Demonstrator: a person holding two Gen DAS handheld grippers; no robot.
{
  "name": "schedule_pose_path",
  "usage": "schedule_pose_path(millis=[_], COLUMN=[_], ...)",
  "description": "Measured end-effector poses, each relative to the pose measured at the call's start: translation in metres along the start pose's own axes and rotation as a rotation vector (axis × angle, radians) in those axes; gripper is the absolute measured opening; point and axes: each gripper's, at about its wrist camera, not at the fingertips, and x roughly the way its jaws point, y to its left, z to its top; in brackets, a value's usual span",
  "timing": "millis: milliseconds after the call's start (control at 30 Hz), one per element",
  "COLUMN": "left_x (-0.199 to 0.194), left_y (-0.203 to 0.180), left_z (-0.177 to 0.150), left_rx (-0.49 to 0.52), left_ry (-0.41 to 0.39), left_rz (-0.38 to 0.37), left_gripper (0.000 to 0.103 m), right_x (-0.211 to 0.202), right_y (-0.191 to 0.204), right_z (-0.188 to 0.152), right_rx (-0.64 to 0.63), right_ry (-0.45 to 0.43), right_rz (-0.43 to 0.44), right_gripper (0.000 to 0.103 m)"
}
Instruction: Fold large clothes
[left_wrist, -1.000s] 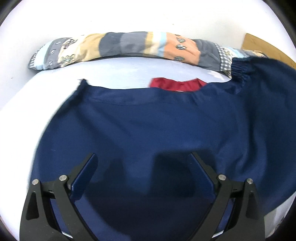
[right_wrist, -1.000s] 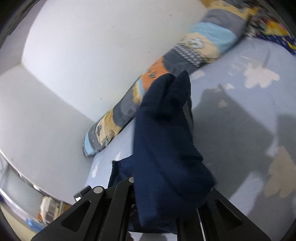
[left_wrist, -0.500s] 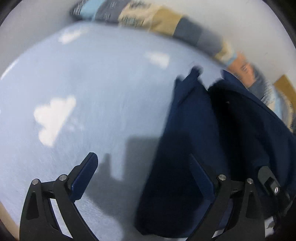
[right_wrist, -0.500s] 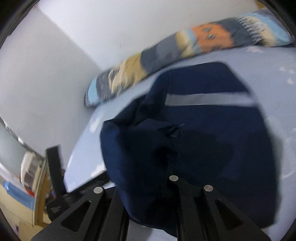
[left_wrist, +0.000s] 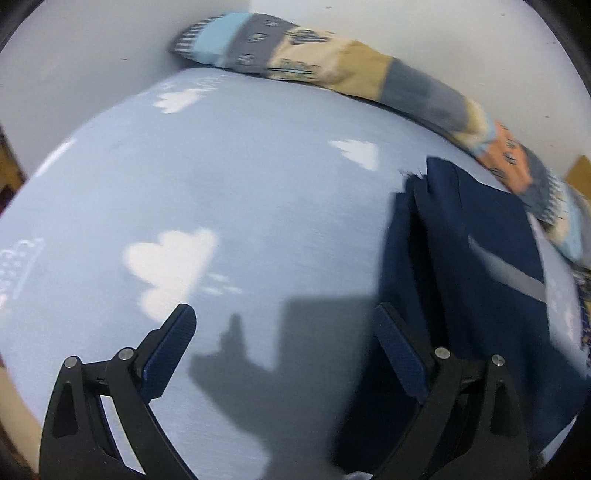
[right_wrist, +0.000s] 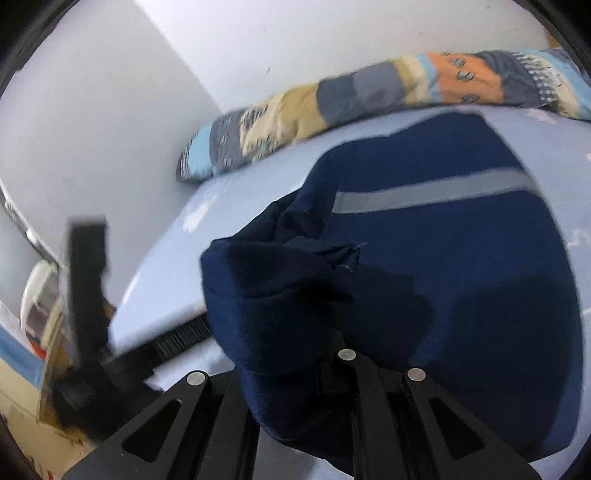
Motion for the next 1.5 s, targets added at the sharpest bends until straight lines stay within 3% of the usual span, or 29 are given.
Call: schedule_pose_path(millis=[133, 233, 300, 367, 400, 533, 600, 667, 700, 767, 967, 1033, 1100, 1167, 1233, 1300, 1333, 1400, 1500], left_x=[0.013, 0.018, 0.017, 0.012, 0.010, -0.006, -0.013, -0.019, -0.023, -0.036, -0.048, -0.047, -0.039, -0.019, -0.009, -0.019, -0.032, -0.047, -0.057], left_y=[0.025, 0.025, 0.023, 0.027, 0.027, 0.028, 0.026, 0.020, 0.017, 0.009, -0.011, -0.018, -0.026, -0.033, -0.033, -0.031, -0.031, -0.035, -0.050], left_z=[0.001, 0.006, 0.007, 0.012, 0.013, 0.011, 0.007, 0.002, -0.001, -0.009, -0.028, -0.031, -0.036, -0.045, -0.046, -0.042, -0.038, -0.032, -0.029], left_rx=[-0.076, -0.103, -0.101, -0.095, -0.089, -0.038, 0.007, 0.057, 0.081, 0.146, 0.256, 0.285, 0.328, 0.379, 0.375, 0.356, 0.352, 0.358, 0.354], left_ry=[0.037, 0.048, 0.045, 0.045, 0.041, 0.007, -0.002, 0.000, -0.002, -0.021, -0.028, -0.021, 0.009, 0.085, 0.108, 0.084, 0.035, -0.029, -0.085], left_rz=[-0.003, -0.016, -0.023, -0.047, -0.052, -0.067, -0.098, -0.129, -0.154, -0.212, -0.315, -0.328, -0.293, -0.213, -0.173, -0.222, -0.257, -0.294, -0.348], left_gripper=[0.097, 0.097, 0.097, 0.097, 0.097, 0.097, 0.097, 0.097, 0.097, 0.097, 0.097, 0.097, 0.097, 0.097, 0.097, 0.097, 0.097, 0.097, 0.097], right_x=[0.038, 0.039, 0.035, 0.027, 0.021, -0.027, -0.062, -0.086, -0.095, -0.104, -0.093, -0.064, -0.040, -0.037, -0.038, -0.044, -0.050, -0.068, -0.072], right_y=[0.014, 0.026, 0.037, 0.046, 0.051, 0.038, 0.015, -0.011, -0.024, -0.054, -0.075, -0.085, -0.102, -0.108, -0.113, -0.118, -0.119, -0.117, -0.108], right_z=[-0.032, -0.044, -0.047, -0.051, -0.056, -0.061, -0.053, -0.043, -0.037, -0.027, -0.032, -0.036, -0.048, -0.053, -0.045, -0.035, -0.029, -0.013, 0.021], right_rx=[-0.149, -0.262, -0.321, -0.367, -0.400, -0.385, -0.342, -0.307, -0.301, -0.276, -0.271, -0.283, -0.307, -0.324, -0.255, -0.182, -0.150, -0.113, -0.161], right_ry=[0.074, 0.059, 0.078, 0.101, 0.114, 0.110, 0.030, -0.017, -0.029, -0.036, -0.007, 0.073, 0.152, 0.143, 0.163, 0.180, 0.181, 0.130, 0.083], right_rz=[-0.084, -0.128, -0.106, -0.058, -0.052, 0.072, 0.075, 0.029, -0.028, -0.117, -0.112, -0.164, -0.204, -0.202, -0.178, -0.146, -0.129, -0.068, -0.120], right_gripper=[0.008, 0.017, 0.048, 0.062, 0.052, 0.045, 0.044, 0.035, 0.021, 0.004, 0.004, 0.000, 0.000, 0.000, 0.000, 0.000, 0.000, 0.005, 0.009])
